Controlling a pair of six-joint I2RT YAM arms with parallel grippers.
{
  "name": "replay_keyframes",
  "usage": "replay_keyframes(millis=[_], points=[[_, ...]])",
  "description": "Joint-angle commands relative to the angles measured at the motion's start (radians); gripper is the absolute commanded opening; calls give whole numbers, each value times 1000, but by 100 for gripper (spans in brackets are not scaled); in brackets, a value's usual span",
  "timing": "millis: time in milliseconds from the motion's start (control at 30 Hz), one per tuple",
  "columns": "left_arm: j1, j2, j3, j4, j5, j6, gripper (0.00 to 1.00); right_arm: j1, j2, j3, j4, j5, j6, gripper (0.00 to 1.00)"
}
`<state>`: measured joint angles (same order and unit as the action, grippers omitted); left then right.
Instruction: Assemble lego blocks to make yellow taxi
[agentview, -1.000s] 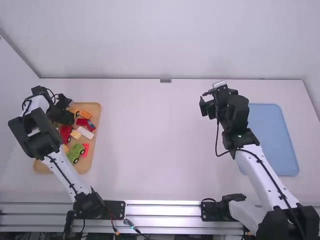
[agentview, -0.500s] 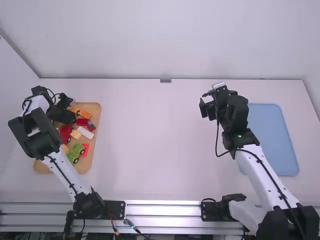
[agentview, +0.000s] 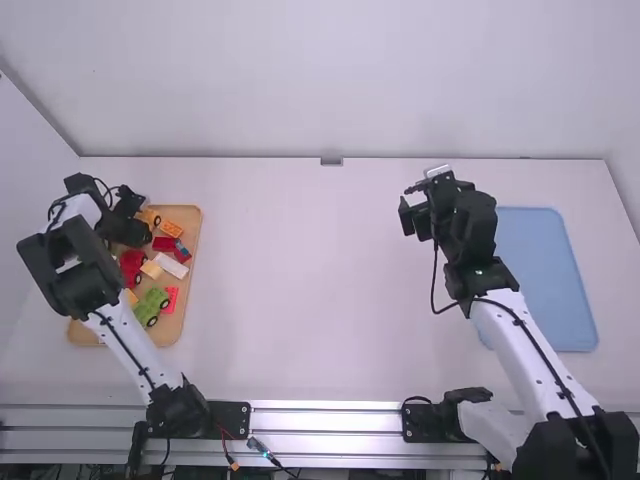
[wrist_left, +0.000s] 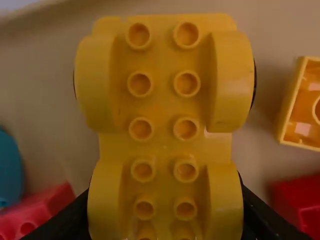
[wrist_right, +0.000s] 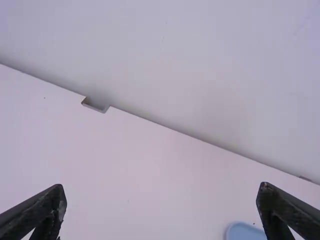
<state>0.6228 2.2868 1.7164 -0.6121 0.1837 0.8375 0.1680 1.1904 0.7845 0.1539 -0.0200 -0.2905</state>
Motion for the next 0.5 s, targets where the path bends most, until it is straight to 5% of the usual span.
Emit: replay_keyframes(millis=[0,100,233,467], points=[[5,13,-27,1,-16,-11,43,1,6,34,1,-2,1,99],[6,11,-13,-11,-19,-11,40,2,6,34,2,-2,1,99],[6,1,57,-98,-19,-22,13,2,6,34,6,-2,1,99],[3,-98,148,-197,-15,-137,2,11,6,34,14,-2,1,99]])
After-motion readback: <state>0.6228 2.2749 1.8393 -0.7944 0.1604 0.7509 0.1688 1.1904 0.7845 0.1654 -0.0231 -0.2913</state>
